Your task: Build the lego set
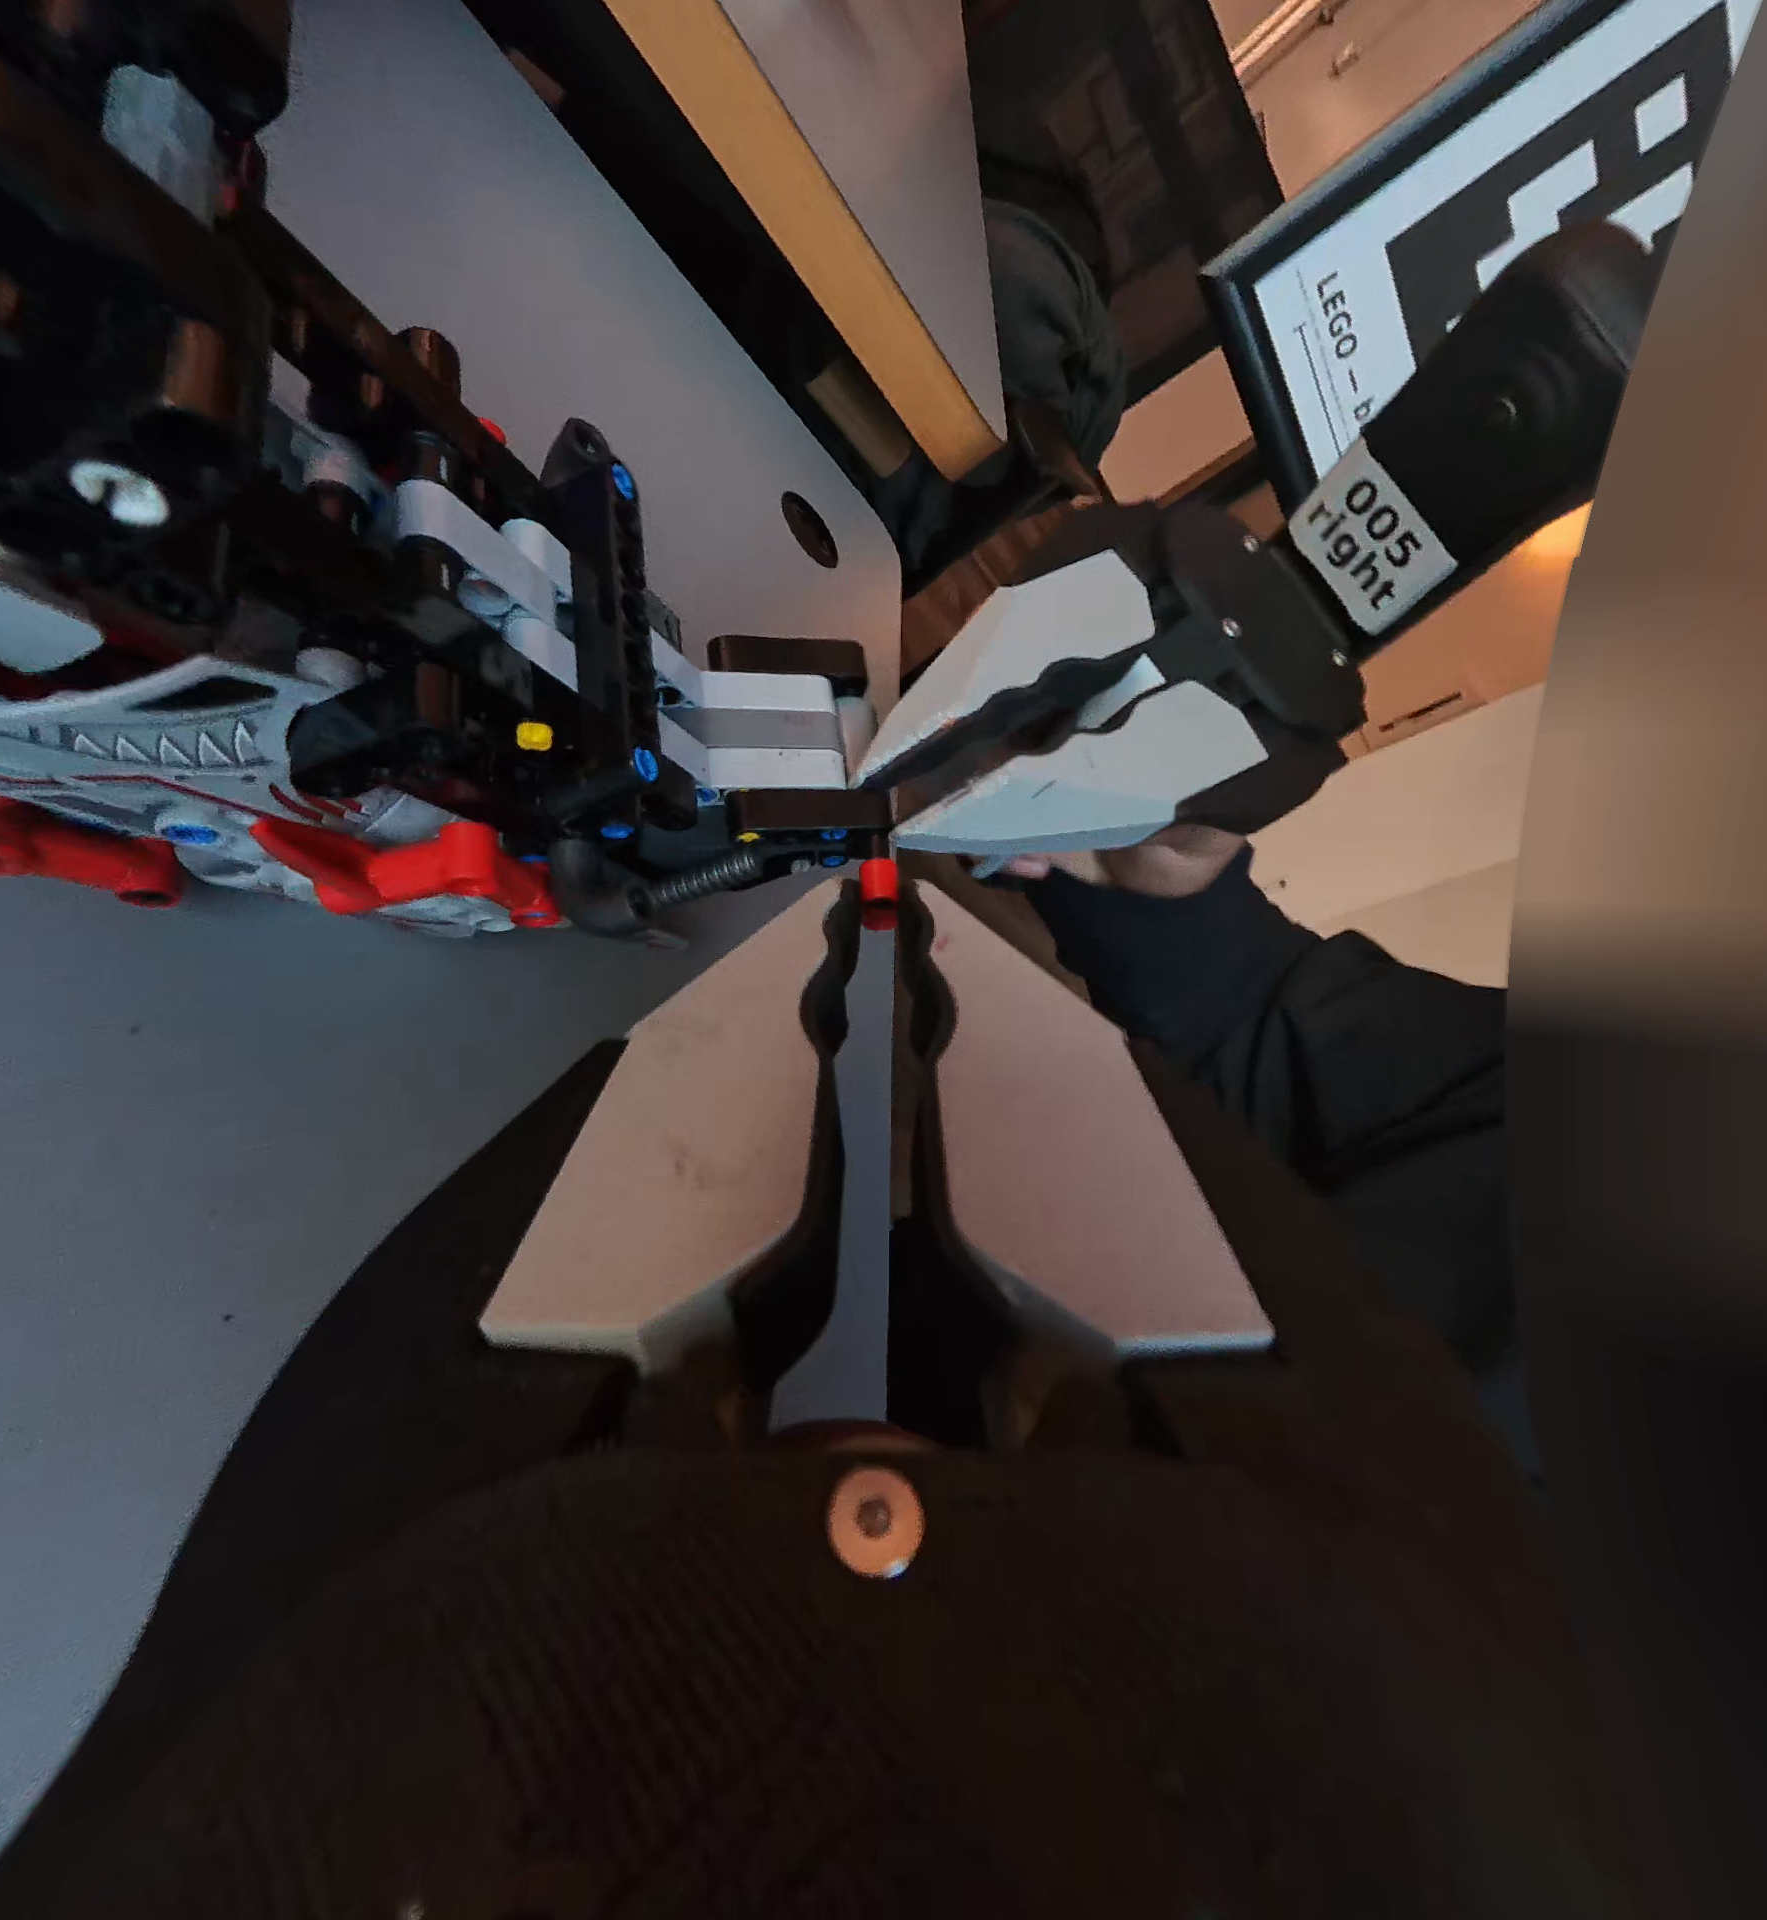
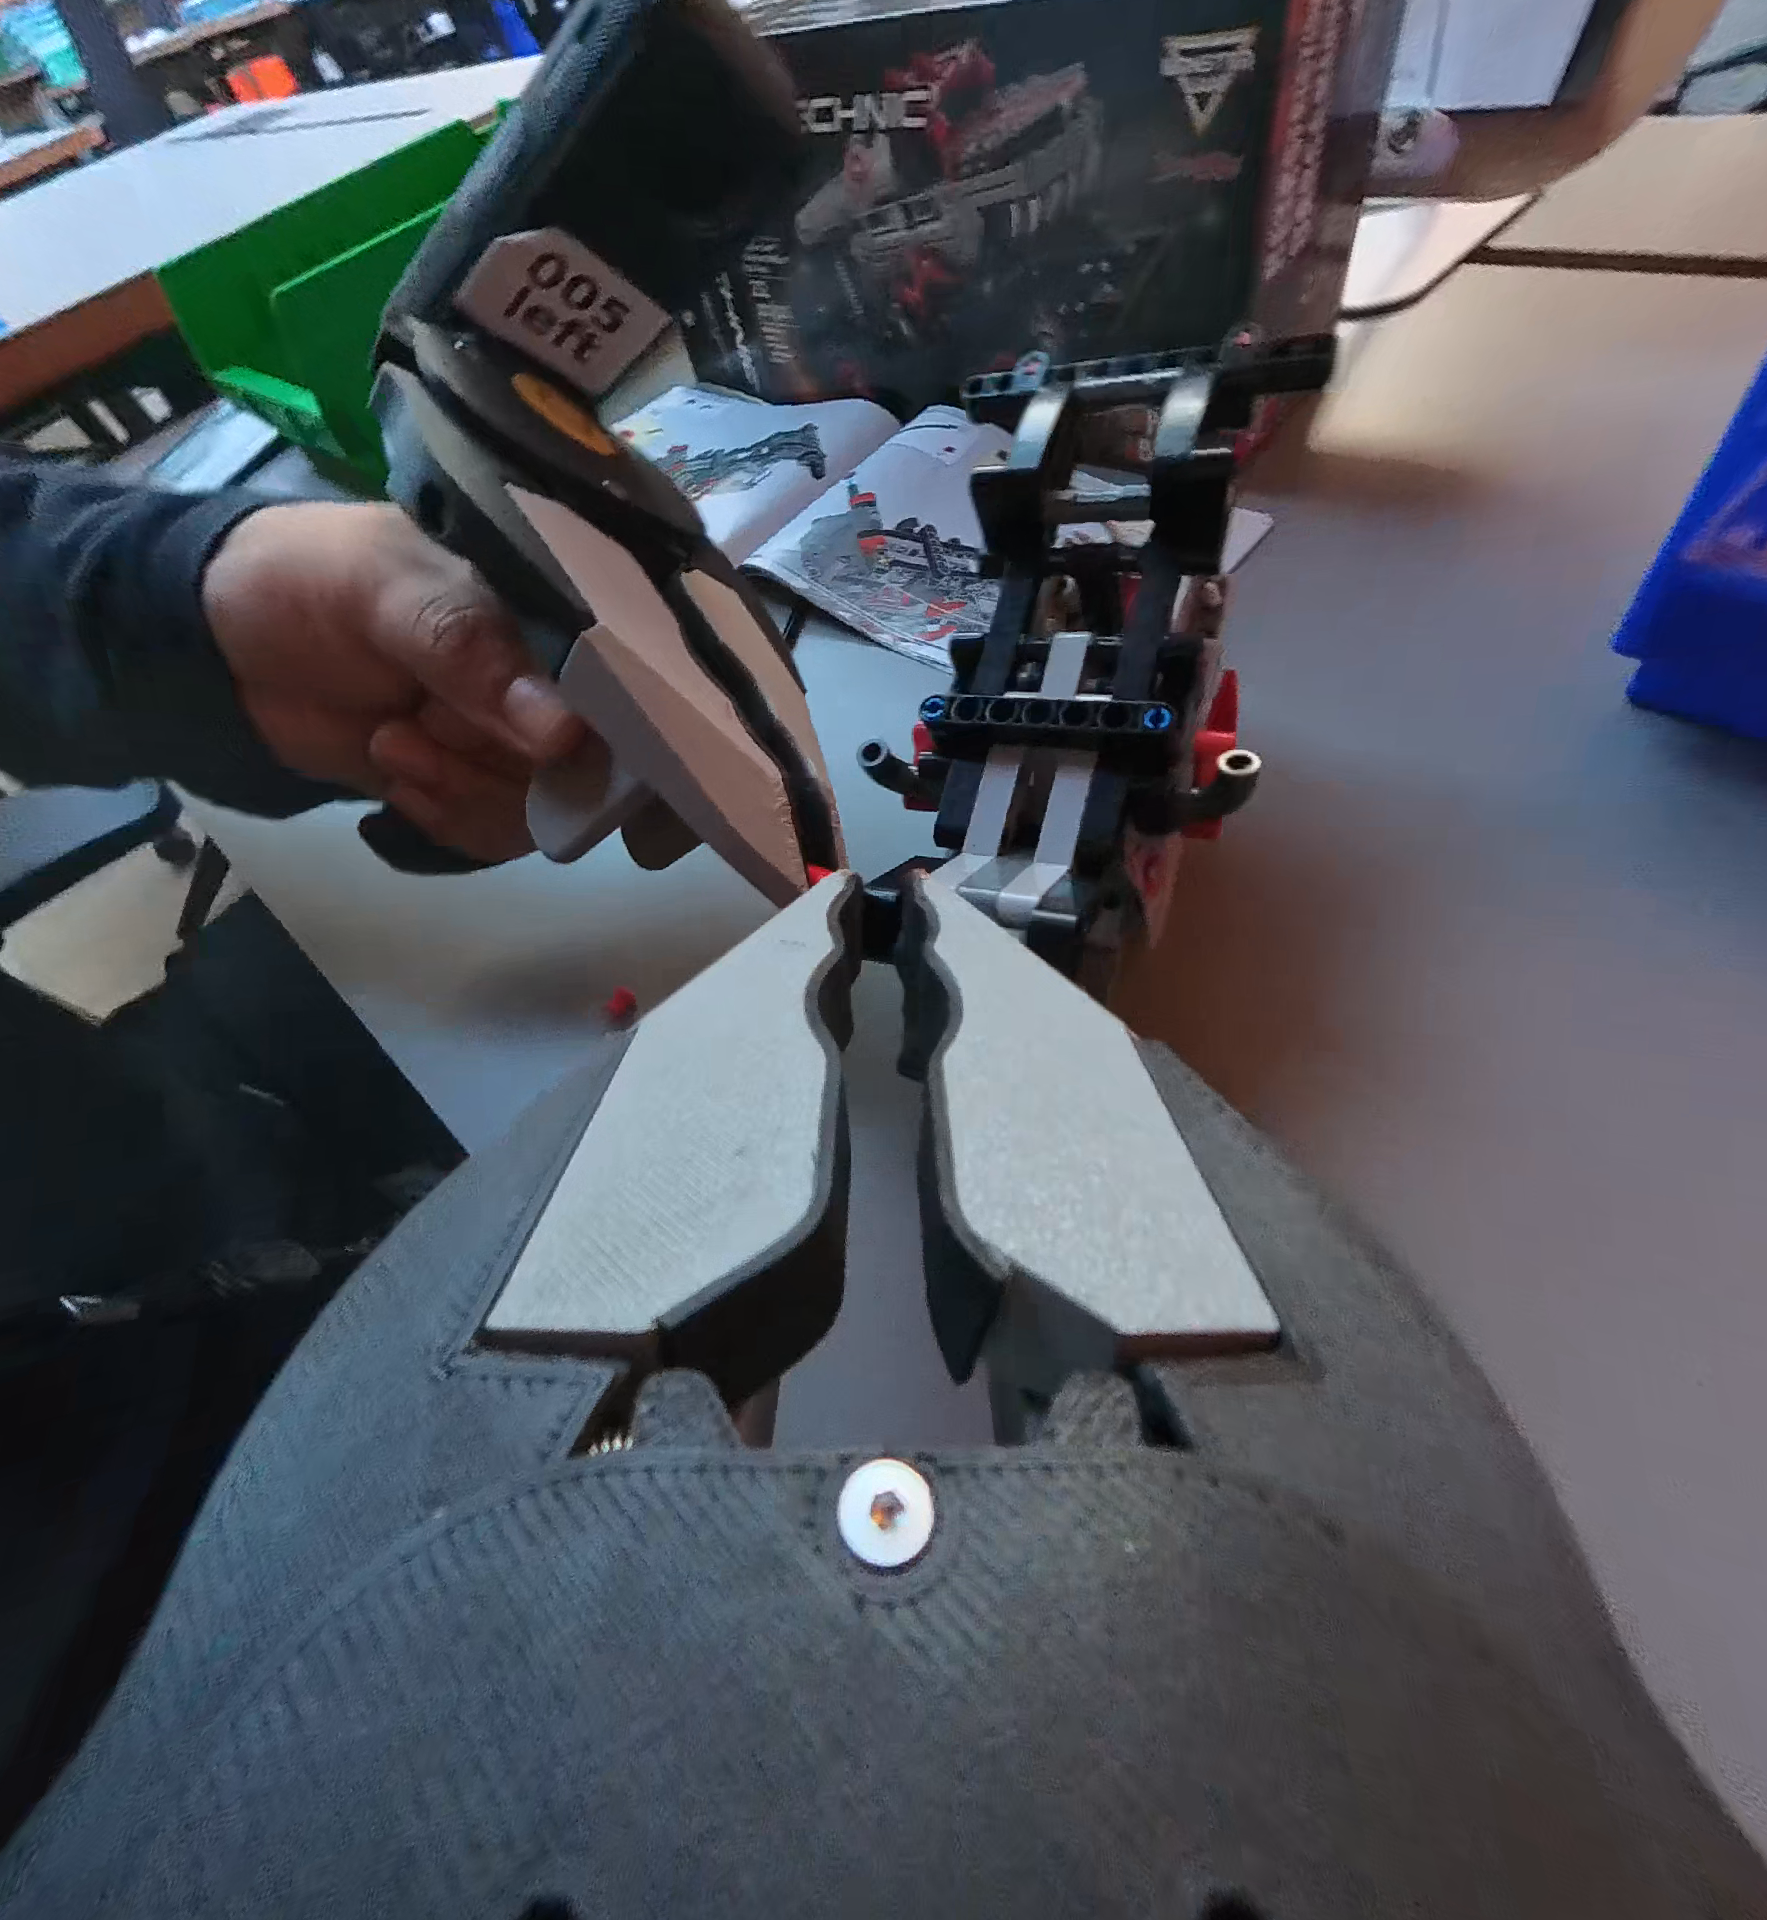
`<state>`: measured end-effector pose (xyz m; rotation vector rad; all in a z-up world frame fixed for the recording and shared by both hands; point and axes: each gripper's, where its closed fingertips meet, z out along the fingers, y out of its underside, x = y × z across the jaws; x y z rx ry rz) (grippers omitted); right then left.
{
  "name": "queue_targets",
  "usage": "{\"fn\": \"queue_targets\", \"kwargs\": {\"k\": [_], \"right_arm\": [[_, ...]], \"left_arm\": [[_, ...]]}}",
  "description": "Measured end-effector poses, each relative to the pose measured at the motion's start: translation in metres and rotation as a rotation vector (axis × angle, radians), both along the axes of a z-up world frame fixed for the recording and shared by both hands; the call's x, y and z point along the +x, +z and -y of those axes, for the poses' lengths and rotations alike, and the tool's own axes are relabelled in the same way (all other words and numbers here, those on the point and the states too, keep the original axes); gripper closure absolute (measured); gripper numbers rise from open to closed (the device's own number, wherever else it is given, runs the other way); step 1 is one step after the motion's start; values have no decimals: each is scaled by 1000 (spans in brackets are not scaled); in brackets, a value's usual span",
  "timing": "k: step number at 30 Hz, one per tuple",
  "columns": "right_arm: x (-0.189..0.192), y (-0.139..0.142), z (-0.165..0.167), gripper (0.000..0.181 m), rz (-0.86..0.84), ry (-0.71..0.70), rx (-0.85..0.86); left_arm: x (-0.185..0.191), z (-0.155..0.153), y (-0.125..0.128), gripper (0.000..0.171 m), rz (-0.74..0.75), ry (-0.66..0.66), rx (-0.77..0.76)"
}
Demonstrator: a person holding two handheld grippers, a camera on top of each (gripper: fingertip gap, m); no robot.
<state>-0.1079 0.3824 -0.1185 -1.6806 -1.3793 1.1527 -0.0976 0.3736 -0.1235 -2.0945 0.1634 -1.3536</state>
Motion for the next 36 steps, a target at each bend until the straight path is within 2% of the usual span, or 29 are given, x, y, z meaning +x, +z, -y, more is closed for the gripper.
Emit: {"fn": "queue_targets", "kwargs": {"k": [9,11,14,15,16,17,18,20,22,24,26,31,33,36], "right_arm": [[-5,2,-3,181,-41,-89,-271],[-11,10,11,181,-103,-31,-333],[-12,16,7,181,-97,-53,-242],[-9,28,5,181,-148,-50,-254],[-6,40,4,179,-194,-34,-267],[-1,44,-2,167,-189,-46,-238],[6,43,-13,163,-157,-83,-165],[21,34,-41,155,-80,-170,-5],[30,18,-46,162,-10,-137,7],[41,8,-49,152,38,-138,-3],[63,-8,-59,166,116,-170,73],[89,-61,-46,161,332,-110,136],[92,-71,-48,161,394,-135,196],[93,-75,-48,157,402,-154,244]], "left_arm": [[0,-5,1,168,22,103,-18],[1,-4,1,168,39,124,-17],[-1,-4,2,167,66,159,-7],[-4,-5,4,168,69,174,8],[-8,-5,7,167,80,189,18],[-10,-5,8,167,91,194,18],[-11,-3,7,168,88,182,15],[-13,0,5,166,71,177,23],[-21,1,2,157,27,188,42],[-30,6,0,150,-18,186,67],[-39,14,-1,149,-33,177,74],[-58,42,-11,146,-160,130,102],[-70,54,-13,146,-240,120,127],[-82,80,-23,146,-381,72,130]]}}
